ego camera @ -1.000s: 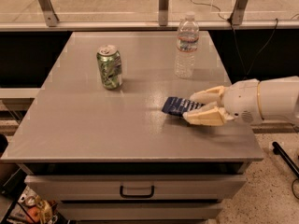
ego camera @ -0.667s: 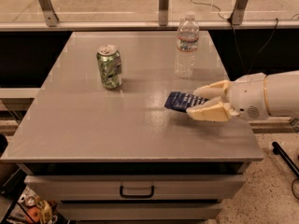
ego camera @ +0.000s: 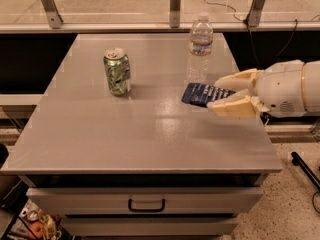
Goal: Pick rxbar blueberry
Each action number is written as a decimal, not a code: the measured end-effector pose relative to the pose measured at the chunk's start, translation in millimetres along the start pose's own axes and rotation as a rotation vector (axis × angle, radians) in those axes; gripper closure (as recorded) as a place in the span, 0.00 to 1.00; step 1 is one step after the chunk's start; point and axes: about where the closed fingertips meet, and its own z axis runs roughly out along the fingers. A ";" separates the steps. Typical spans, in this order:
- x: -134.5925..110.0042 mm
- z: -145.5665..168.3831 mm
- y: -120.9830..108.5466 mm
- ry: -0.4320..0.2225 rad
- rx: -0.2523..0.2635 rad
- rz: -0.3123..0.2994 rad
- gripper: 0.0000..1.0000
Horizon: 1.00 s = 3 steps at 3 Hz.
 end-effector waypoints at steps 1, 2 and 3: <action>-15.2 -8.8 -5.4 -0.004 0.013 -0.039 1.00; -38.3 -18.4 -13.2 -0.014 0.021 -0.093 1.00; -38.4 -18.4 -13.2 -0.014 0.021 -0.093 1.00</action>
Offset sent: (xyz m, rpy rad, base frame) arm 0.0066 -0.0027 0.0480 -0.0317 -0.0913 0.0291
